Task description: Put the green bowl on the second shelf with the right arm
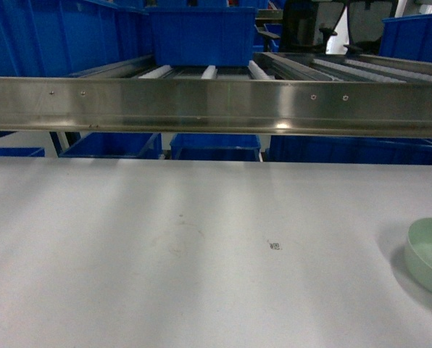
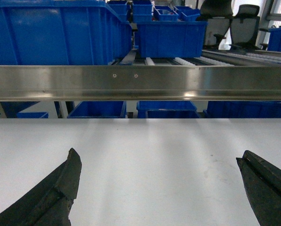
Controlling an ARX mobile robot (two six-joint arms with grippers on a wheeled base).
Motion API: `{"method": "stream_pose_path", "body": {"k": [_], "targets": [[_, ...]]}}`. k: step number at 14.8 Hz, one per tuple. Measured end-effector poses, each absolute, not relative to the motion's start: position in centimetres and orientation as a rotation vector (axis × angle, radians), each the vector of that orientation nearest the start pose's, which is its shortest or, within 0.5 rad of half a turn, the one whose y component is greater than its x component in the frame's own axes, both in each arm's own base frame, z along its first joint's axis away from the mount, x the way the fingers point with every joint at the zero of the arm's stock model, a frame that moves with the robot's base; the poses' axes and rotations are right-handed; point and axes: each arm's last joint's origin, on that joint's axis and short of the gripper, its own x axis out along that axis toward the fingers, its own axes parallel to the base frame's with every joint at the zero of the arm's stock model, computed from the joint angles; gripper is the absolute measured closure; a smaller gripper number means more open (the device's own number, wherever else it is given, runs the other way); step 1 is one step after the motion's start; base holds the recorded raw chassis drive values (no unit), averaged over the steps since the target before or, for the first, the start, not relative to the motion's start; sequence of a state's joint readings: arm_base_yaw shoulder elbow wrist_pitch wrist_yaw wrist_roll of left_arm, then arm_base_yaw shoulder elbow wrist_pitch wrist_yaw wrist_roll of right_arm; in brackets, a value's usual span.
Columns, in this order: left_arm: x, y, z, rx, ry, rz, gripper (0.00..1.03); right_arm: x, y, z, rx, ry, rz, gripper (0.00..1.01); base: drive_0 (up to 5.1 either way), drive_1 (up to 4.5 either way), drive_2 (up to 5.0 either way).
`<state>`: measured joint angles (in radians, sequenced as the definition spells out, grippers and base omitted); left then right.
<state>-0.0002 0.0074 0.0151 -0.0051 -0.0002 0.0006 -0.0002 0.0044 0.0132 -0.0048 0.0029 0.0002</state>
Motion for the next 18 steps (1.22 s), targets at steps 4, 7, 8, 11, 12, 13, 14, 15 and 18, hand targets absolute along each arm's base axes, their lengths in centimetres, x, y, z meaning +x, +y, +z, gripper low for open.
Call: {"method": "stream_pose_path", "body": {"k": [4, 7, 8, 11, 12, 13, 14, 15, 18], "targets": [[9.7, 0.0, 16.8, 0.001, -0.002, 0.000, 0.05, 9.7, 0.0, 16.7, 0.000, -0.004, -0.003, 0.03, 0.0, 0.00, 0.0], [9.7, 0.0, 16.8, 0.001, -0.002, 0.000, 0.05, 9.7, 0.0, 16.7, 0.000, -0.004, -0.003, 0.03, 0.0, 0.00, 0.0], [9.7, 0.0, 16.8, 0.001, -0.002, 0.000, 0.05, 9.7, 0.0, 16.7, 0.000, -0.004, -0.003, 0.03, 0.0, 0.00, 0.0], [9.7, 0.0, 16.8, 0.001, -0.002, 0.000, 0.05, 9.8, 0.3, 16.8, 0.016, 0.010, -0.021, 0.03, 0.0, 0.00, 0.0], [9.7, 0.0, 16.7, 0.001, -0.002, 0.000, 0.05, 10.0, 2.0, 17.7, 0.056, 0.110, 0.019, 0.03, 0.0, 0.00, 0.0], [9.7, 0.0, 16.8, 0.001, -0.005, 0.002, 0.05, 10.3, 3.6, 19.3, 0.118, 0.167, 0.080, 0.03, 0.0, 0.00, 0.0], [9.7, 0.0, 16.8, 0.001, -0.003, 0.000, 0.05, 11.6, 4.6, 21.4, 0.191, 0.143, 0.104, 0.03, 0.0, 0.00, 0.0], [9.7, 0.0, 16.8, 0.001, -0.004, 0.001, 0.05, 13.9, 4.7, 23.5, 0.221, 0.132, 0.061, 0.03, 0.0, 0.00, 0.0], [9.7, 0.0, 16.8, 0.001, -0.004, 0.000, 0.05, 21.1, 6.0, 25.4, 0.116, 0.183, -0.060, 0.03, 0.0, 0.00, 0.0]]}}
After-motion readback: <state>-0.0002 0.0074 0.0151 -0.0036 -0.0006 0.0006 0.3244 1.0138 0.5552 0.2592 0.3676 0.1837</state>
